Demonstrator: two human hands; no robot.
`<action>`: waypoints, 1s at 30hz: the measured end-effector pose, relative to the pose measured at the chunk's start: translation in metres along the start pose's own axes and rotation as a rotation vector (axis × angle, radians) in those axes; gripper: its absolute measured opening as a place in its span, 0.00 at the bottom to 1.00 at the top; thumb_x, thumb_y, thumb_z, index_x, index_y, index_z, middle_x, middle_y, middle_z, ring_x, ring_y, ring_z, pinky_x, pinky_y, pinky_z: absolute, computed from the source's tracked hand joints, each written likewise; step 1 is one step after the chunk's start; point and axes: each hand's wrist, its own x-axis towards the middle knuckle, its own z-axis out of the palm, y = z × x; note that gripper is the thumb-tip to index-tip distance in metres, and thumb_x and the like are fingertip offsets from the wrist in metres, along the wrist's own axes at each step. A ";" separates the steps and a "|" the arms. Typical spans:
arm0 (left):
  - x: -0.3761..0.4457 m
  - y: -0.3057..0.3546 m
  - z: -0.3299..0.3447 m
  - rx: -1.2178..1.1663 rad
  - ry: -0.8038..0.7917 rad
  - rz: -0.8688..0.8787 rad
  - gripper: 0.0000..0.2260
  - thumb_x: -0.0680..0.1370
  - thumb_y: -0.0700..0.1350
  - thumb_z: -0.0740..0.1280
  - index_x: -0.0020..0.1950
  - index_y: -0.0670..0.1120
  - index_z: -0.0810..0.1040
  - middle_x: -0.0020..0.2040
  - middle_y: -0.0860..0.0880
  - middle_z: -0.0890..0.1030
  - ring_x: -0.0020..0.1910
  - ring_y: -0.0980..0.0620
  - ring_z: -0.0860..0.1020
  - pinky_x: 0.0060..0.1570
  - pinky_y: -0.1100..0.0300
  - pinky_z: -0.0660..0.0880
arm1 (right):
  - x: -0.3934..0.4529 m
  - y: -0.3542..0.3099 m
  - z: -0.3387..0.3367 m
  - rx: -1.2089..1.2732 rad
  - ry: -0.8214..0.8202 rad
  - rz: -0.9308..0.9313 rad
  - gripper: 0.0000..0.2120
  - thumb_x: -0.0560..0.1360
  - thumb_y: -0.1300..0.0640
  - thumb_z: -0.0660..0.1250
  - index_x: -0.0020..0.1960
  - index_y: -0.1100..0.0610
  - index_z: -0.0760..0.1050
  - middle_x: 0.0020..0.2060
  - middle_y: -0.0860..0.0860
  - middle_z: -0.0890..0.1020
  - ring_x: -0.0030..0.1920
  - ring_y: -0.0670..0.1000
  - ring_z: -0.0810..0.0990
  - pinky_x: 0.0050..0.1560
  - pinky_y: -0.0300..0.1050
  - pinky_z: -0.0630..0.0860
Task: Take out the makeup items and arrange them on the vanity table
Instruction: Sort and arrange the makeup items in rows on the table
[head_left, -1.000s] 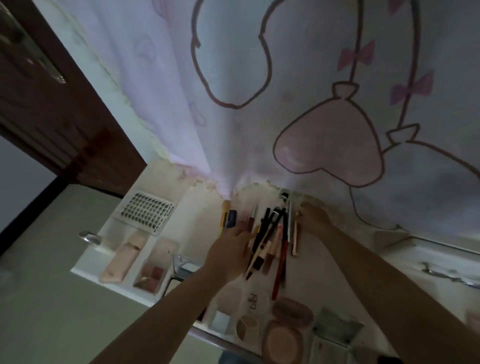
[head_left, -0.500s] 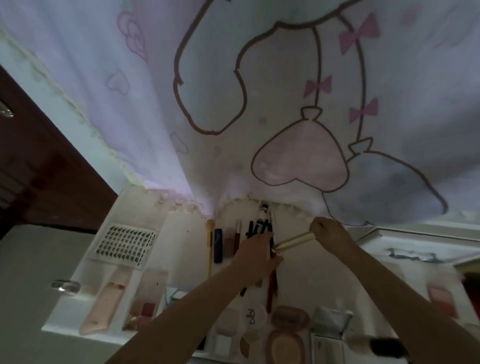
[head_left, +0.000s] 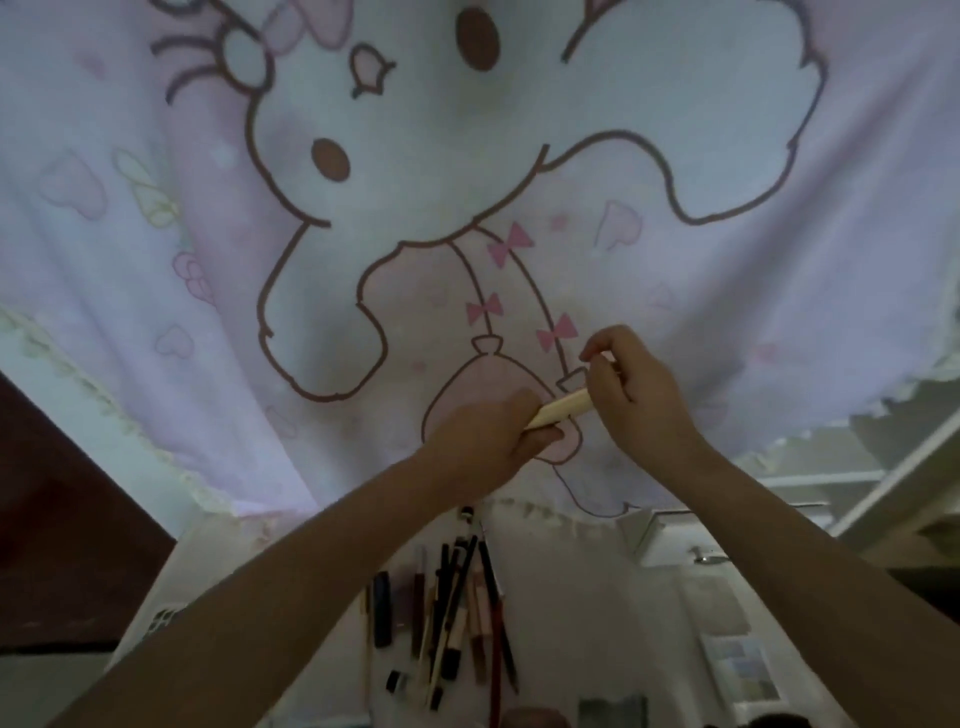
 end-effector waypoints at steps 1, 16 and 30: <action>0.006 0.001 -0.009 -0.082 -0.018 0.029 0.12 0.79 0.48 0.59 0.53 0.39 0.70 0.37 0.49 0.71 0.31 0.54 0.66 0.30 0.63 0.56 | 0.003 -0.005 -0.008 0.002 -0.004 -0.067 0.07 0.73 0.60 0.53 0.45 0.59 0.68 0.23 0.42 0.66 0.22 0.38 0.69 0.22 0.28 0.61; 0.038 0.018 -0.023 -1.294 0.248 -0.245 0.16 0.77 0.34 0.59 0.37 0.49 0.81 0.30 0.56 0.80 0.30 0.62 0.78 0.32 0.70 0.75 | 0.016 0.014 -0.034 0.625 -0.027 0.337 0.09 0.79 0.62 0.53 0.40 0.57 0.65 0.23 0.49 0.74 0.22 0.46 0.72 0.23 0.37 0.69; 0.056 0.018 -0.031 -0.129 0.080 -0.052 0.07 0.78 0.46 0.61 0.50 0.44 0.69 0.39 0.52 0.67 0.37 0.54 0.67 0.31 0.64 0.59 | 0.051 -0.005 -0.047 -0.079 -0.170 0.209 0.18 0.78 0.46 0.50 0.37 0.52 0.71 0.26 0.47 0.73 0.23 0.41 0.72 0.24 0.25 0.66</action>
